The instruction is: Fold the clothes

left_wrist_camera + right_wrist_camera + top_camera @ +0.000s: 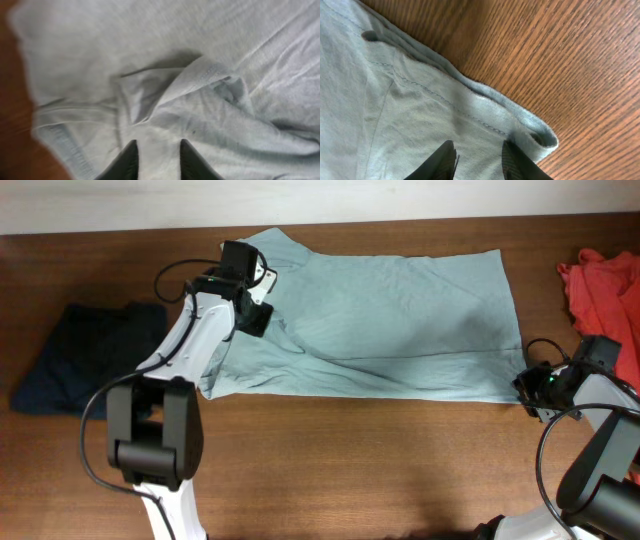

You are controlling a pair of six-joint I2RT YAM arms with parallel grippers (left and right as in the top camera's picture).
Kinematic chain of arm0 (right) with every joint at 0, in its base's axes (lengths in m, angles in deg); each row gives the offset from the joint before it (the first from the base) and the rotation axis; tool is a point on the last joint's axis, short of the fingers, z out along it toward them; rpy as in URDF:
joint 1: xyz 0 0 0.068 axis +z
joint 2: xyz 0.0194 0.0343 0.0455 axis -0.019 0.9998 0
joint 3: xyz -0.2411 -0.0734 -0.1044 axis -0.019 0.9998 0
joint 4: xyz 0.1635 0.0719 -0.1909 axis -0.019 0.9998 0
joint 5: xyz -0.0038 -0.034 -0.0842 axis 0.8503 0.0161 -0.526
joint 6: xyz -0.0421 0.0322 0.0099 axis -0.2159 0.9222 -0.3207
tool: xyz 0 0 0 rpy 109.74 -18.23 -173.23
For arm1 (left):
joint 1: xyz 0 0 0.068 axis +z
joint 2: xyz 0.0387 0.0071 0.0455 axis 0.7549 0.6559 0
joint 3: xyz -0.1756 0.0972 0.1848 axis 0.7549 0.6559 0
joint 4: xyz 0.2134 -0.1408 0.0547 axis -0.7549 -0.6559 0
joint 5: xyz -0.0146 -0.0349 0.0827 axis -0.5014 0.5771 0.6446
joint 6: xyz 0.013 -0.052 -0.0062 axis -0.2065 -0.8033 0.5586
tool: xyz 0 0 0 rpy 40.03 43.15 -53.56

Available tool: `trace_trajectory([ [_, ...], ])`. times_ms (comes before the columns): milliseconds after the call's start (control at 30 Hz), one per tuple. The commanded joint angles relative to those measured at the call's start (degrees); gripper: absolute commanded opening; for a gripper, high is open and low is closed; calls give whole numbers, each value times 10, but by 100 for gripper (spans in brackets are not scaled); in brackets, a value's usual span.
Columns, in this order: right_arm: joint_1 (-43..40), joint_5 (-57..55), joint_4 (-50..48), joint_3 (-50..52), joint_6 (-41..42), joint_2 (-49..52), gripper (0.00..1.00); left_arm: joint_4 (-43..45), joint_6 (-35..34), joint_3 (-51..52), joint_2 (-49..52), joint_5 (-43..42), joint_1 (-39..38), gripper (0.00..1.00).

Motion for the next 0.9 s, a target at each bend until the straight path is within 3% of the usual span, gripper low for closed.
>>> trace_trajectory([
  [0,-5,-75,16,24,-1,26,37,1,18,3,53,-32,0,10],
  [133,-5,-75,16,24,-1,26,37,12,18,3,79,-32,0,5],
  [700,-5,-75,19,24,-1,26,37,128,13,3,79,9,2,8],
  [867,-5,-75,19,24,-1,26,37,196,13,-3,79,40,3,25],
])
